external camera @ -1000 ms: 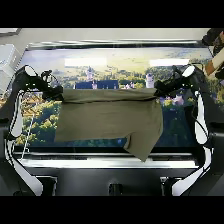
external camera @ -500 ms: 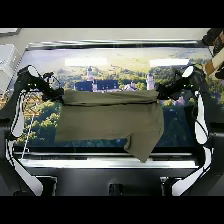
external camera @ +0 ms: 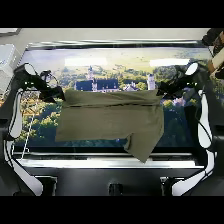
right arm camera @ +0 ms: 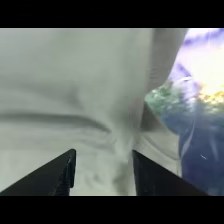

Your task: Fold the clothes and pants, and hang the long-sleeved shirts on hangers.

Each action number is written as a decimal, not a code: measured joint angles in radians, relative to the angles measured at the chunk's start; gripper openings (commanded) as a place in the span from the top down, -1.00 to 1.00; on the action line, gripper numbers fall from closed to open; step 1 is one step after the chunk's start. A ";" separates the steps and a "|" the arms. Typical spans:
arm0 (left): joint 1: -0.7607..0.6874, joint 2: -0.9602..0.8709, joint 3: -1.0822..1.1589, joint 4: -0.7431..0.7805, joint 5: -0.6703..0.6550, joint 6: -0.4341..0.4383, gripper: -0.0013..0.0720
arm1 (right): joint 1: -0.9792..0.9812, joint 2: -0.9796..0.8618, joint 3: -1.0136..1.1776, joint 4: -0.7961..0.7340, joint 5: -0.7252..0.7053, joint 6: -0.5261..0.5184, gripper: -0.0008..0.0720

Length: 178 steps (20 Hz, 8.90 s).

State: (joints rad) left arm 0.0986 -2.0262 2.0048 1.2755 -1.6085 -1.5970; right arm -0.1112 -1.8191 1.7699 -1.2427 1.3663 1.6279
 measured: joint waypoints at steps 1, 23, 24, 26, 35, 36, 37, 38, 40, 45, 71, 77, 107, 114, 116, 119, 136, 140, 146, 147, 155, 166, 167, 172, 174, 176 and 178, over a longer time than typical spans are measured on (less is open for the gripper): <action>0.012 0.019 0.002 -0.005 -0.015 0.000 -0.71 | -0.006 0.031 -0.001 0.004 0.005 -0.029 -0.18; 0.322 0.566 -0.892 -0.350 0.079 0.152 -0.71 | -0.307 0.695 -1.268 0.300 -0.088 -0.304 -0.18; 0.319 0.568 -0.896 -0.351 0.085 0.155 -0.71 | -0.307 0.697 -1.286 0.306 -0.103 -0.304 -0.18; 0.313 0.569 -0.901 -0.352 0.095 0.158 -0.71 | -0.307 0.698 -1.319 0.319 -0.135 -0.304 -0.18; 0.299 0.570 -0.908 -0.353 0.129 0.185 -0.71 | -0.308 0.701 -1.384 0.436 -0.253 -0.304 0.45; 0.299 0.570 -0.909 -0.353 0.132 0.192 -0.71 | -0.308 0.701 -1.390 0.440 -0.265 -0.305 0.66; 0.299 0.570 -0.914 -0.352 0.138 0.201 -0.71 | -0.308 0.701 -1.398 0.443 -0.274 -0.306 0.77; 0.299 0.571 -0.921 -0.350 0.140 0.207 -0.71 | -0.308 0.700 -1.404 0.445 -0.279 -0.310 0.78; 0.301 0.581 -0.952 -0.332 0.149 0.221 -0.71 | -0.308 0.701 -1.412 0.455 -0.284 -0.317 0.90; 0.340 0.640 -1.108 -0.293 0.217 0.250 -0.71 | -0.308 0.701 -1.420 0.470 -0.296 -0.328 0.90; 0.367 0.634 -1.299 -0.317 0.384 0.251 0.76 | -0.308 0.700 -1.422 0.492 -0.268 -0.364 0.90; 0.367 0.651 -1.300 -0.303 0.401 0.250 0.93 | -0.308 0.712 -1.422 0.511 -0.222 -0.402 0.91; 0.085 0.634 -0.781 -0.275 0.522 -0.016 0.93 | -0.299 0.593 -0.841 0.490 -0.154 -0.284 0.91; 0.032 0.384 -0.544 -0.217 0.547 -0.018 0.93 | -0.176 0.341 -0.631 0.411 -0.251 -0.244 0.91; 0.027 0.340 -0.510 -0.206 0.552 -0.018 0.93 | -0.164 0.300 -0.597 0.396 -0.273 -0.228 0.91; 0.020 0.283 -0.488 -0.193 0.554 -0.007 0.93 | -0.156 0.256 -0.574 0.384 -0.288 -0.213 0.91; -0.007 0.200 -0.196 0.048 0.406 0.022 -0.90 | -0.278 0.240 -0.423 0.342 -0.121 -0.172 -0.68; -0.018 0.256 -0.094 0.121 0.286 -0.012 -0.90 | -0.388 0.187 -0.422 0.341 -0.016 -0.223 -0.86; -0.048 0.325 -0.058 0.170 0.163 -0.039 -0.90 | -0.426 0.063 -0.449 0.427 0.028 -0.311 -0.87; -0.053 0.329 -0.056 0.175 0.154 -0.042 -0.90 | -0.426 0.048 -0.451 0.440 0.029 -0.319 -0.87; -0.073 0.339 -0.052 0.187 0.124 -0.061 -0.90 | -0.319 -0.020 -0.454 0.466 0.008 -0.314 -0.82; -0.075 0.325 -0.056 0.175 0.120 -0.064 0.77 | -0.190 0.030 -0.443 0.354 -0.064 -0.239 0.91; -0.077 0.319 -0.060 0.156 0.120 -0.065 0.92 | -0.190 0.054 -0.423 0.363 -0.064 -0.223 0.91; -0.158 0.233 -0.116 -0.047 0.159 -0.078 0.92 | -0.187 0.127 -0.227 0.383 0.071 -0.100 0.90; -0.236 0.174 -0.135 -0.133 0.203 -0.095 0.93 | -0.186 0.137 -0.143 0.386 0.142 -0.046 0.90; -0.331 0.112 -0.146 -0.211 0.266 -0.132 0.93 | -0.186 0.142 -0.068 0.386 0.206 0.007 0.90; -0.431 0.058 -0.150 -0.285 0.351 -0.176 0.93 | -0.186 0.149 -0.004 0.390 0.257 0.054 0.90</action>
State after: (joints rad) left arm -0.3321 -1.9682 1.8553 0.9905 -1.2572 -1.7729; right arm -0.2970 -1.6699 1.7660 -0.8524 1.6238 1.6821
